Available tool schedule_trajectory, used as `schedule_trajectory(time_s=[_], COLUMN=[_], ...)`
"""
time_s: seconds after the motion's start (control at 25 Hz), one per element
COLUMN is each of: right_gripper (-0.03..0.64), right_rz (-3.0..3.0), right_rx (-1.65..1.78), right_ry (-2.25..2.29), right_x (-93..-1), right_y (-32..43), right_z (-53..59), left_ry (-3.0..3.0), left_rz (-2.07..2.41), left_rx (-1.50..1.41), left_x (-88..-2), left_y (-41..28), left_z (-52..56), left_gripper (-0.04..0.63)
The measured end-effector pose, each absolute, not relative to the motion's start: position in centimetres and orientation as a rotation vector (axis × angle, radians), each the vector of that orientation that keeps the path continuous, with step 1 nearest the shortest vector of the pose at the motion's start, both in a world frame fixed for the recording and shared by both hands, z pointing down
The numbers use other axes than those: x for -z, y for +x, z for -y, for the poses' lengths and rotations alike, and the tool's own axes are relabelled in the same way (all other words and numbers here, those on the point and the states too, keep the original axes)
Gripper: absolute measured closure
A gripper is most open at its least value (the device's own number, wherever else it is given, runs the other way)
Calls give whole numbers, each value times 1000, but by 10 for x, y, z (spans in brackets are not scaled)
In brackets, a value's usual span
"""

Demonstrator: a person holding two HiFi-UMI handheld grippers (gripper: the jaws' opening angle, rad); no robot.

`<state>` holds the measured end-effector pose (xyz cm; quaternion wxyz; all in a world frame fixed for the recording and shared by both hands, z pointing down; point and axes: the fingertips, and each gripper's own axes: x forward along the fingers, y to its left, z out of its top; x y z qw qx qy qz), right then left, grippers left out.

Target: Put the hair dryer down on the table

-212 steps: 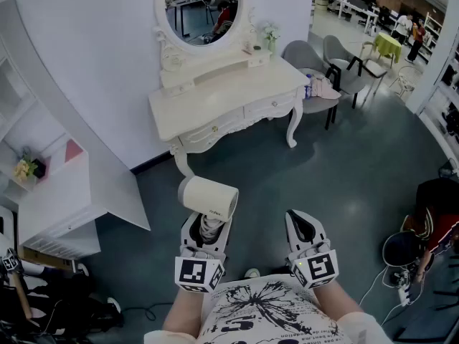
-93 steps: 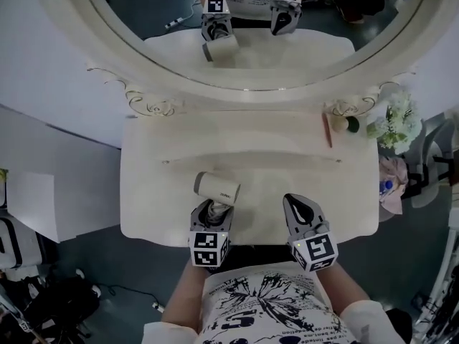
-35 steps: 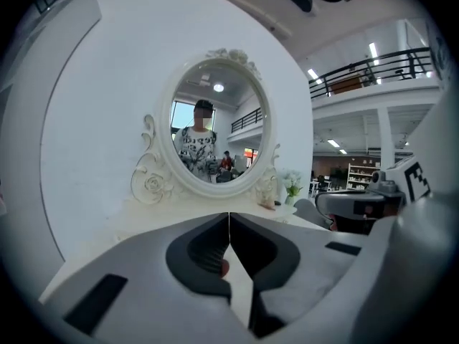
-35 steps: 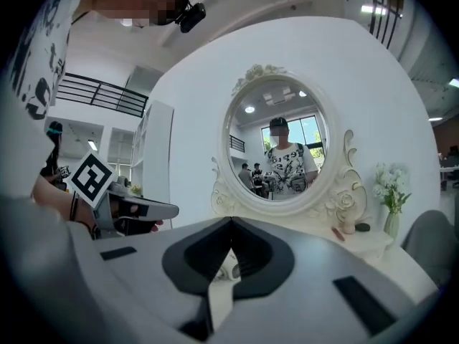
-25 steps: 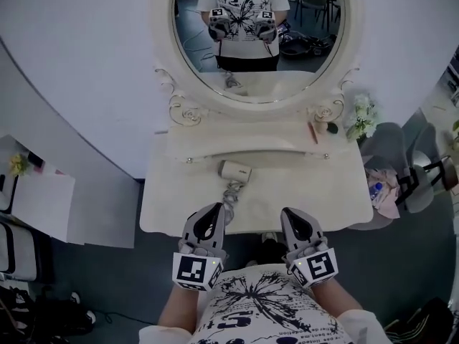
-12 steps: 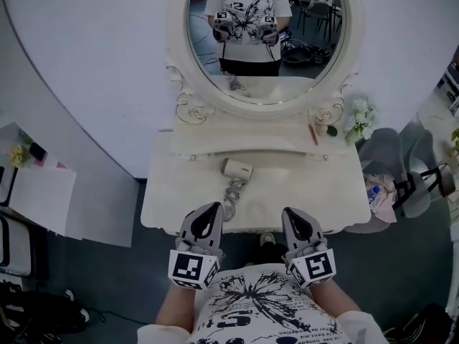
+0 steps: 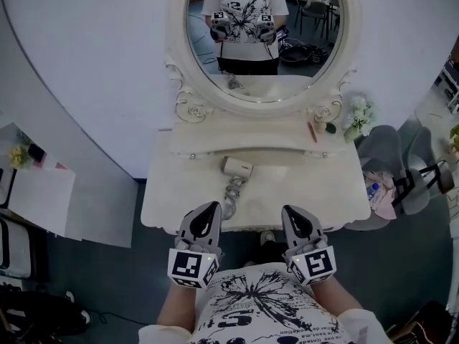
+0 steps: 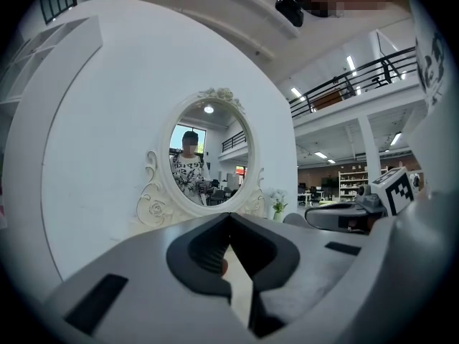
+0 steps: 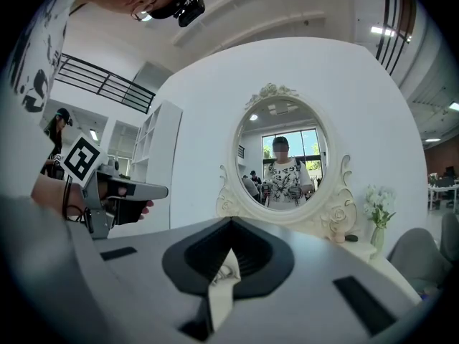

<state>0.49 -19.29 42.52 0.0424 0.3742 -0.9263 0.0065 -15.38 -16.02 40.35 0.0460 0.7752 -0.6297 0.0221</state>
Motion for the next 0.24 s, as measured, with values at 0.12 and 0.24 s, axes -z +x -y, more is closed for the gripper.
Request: schedule_trajectory(time_s=[0.12,0.24], right_gripper=[598,598], right_rz=[2831,2829], right_rx=[-19,-3], right_ry=[1152,1145], right_x=[-426,-424], right_y=[5,4], right_z=[193,193], left_ry=[2365,2362], left_rz=[1920,1918], left_rx=[-60,-52], left_x=[-404,-405], left_y=[-155,-156], left_z=[161,162], left_gripper=[575,575])
